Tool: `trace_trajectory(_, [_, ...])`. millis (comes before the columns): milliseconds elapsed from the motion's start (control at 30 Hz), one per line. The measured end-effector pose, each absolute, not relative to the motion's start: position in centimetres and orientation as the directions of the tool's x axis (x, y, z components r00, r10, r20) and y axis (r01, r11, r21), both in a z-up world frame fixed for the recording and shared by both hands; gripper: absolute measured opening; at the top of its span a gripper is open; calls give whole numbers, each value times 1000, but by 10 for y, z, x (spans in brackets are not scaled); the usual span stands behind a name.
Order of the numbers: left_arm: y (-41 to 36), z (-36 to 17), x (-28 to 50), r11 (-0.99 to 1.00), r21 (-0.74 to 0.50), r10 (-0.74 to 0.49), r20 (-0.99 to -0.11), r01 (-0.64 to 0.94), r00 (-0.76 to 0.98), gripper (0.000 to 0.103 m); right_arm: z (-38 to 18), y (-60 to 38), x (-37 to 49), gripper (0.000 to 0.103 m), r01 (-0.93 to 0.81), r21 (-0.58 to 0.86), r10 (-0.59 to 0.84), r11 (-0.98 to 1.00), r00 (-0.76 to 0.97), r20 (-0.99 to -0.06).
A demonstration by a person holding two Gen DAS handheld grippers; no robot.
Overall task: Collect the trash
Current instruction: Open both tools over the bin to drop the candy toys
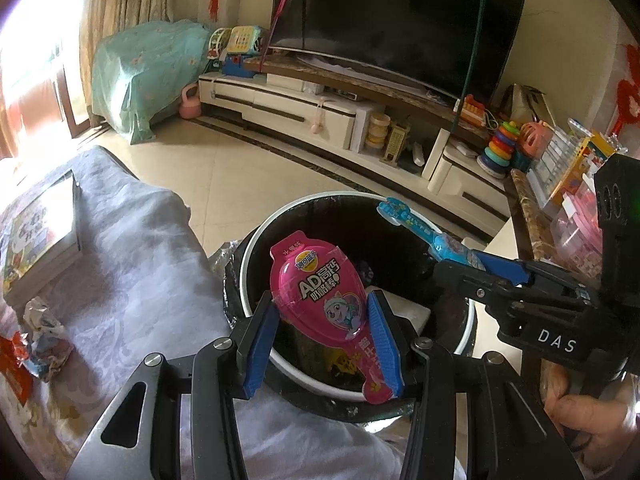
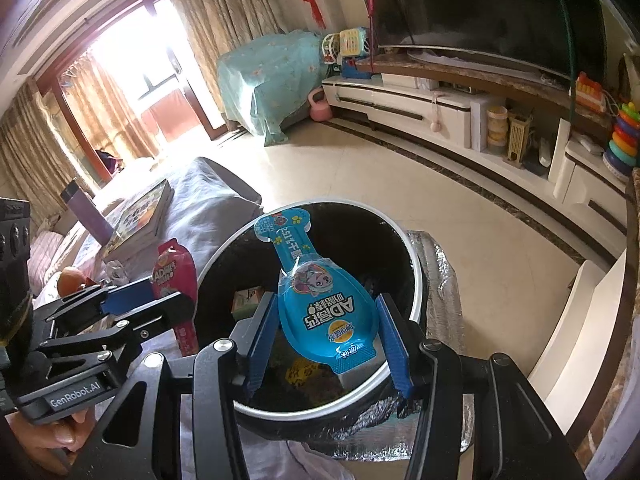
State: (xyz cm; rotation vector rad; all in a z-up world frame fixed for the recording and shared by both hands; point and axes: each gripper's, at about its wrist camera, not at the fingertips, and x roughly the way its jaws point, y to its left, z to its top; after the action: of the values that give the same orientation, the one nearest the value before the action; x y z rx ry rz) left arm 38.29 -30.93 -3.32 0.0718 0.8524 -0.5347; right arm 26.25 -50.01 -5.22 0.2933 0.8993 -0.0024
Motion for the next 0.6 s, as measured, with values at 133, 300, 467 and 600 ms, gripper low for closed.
trace_trajectory(133, [-313,-36,390,868,-147,-416,-739,475,531,45,-55,-502,267,50,125,252,123,960,618,-776])
trace_trajectory(300, [-321,-39,397,867,-140,-409,-747,478,524,45,-59,-503,270,50,129,246,119,961,611,-783])
trace_trajectory(467, [-325,-40,403,872,-143,-402,-756,469,517,53,-60,-504,274,52,132,252,121,959,612,-782])
trace_trajectory(600, [-323,-40,402,878,-138,-393,-755,459,524,62,-60,-511,274,62,141,277,134,950,619,-774])
